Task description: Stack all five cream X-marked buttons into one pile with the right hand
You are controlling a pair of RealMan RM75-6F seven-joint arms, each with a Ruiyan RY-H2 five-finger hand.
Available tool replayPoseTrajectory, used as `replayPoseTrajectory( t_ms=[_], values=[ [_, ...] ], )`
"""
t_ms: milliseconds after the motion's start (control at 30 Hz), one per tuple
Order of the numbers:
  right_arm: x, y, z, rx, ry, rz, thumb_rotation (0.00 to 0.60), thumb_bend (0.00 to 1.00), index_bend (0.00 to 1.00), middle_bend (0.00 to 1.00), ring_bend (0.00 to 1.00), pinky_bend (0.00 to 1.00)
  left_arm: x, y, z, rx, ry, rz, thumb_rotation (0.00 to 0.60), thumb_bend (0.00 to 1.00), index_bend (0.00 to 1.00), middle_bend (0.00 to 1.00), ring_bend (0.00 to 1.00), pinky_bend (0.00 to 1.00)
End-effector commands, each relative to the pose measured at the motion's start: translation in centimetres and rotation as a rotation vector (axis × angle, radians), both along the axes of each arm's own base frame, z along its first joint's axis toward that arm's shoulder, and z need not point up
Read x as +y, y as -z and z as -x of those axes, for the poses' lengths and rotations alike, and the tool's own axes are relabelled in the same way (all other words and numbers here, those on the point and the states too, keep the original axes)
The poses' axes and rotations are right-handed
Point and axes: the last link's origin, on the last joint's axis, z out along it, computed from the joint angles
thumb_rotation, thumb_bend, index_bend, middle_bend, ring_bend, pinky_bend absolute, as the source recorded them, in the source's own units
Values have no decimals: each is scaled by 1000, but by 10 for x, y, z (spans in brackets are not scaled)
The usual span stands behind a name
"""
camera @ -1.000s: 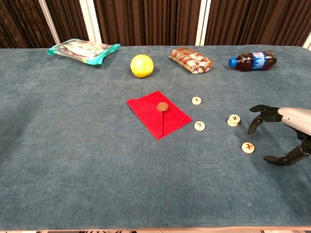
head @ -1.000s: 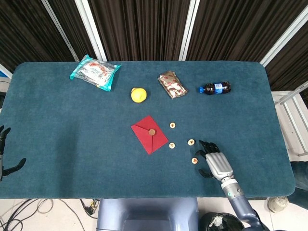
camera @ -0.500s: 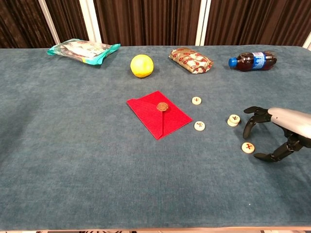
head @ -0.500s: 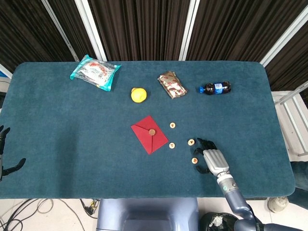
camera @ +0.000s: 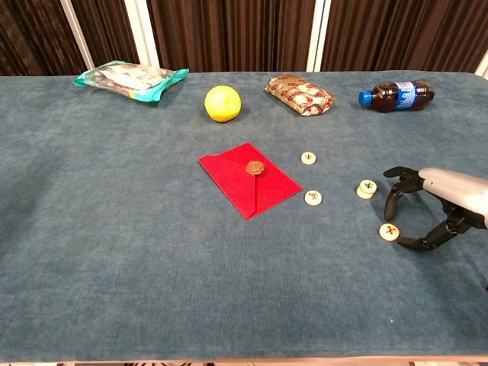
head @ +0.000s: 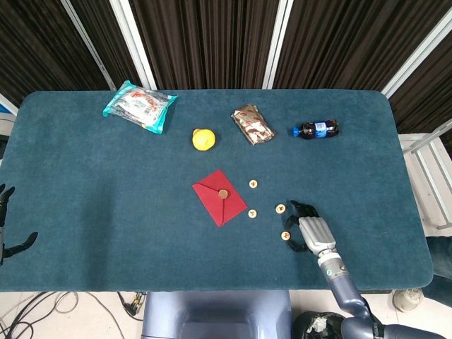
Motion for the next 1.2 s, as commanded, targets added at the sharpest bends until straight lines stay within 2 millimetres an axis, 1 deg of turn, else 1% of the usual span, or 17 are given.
replayPoseTrajectory(
  t_ms=[33, 667, 1200],
  values=[
    [0, 1, 0, 1, 0, -3, 600, 360, 467, 0, 0, 0, 0, 0, 0, -1, -1, 0, 600, 177, 100, 0, 0, 0],
    [1, 4, -5, -21, 2, -20, 600, 360, 484, 0, 0, 0, 0, 0, 0, -2, -2, 1, 600, 177, 101, 0, 0, 0],
    [-2, 6, -4, -20, 16, -21, 600, 360, 504, 0, 0, 0, 0, 0, 0, -3, -1, 0, 600, 177, 100, 0, 0, 0]
  ],
)
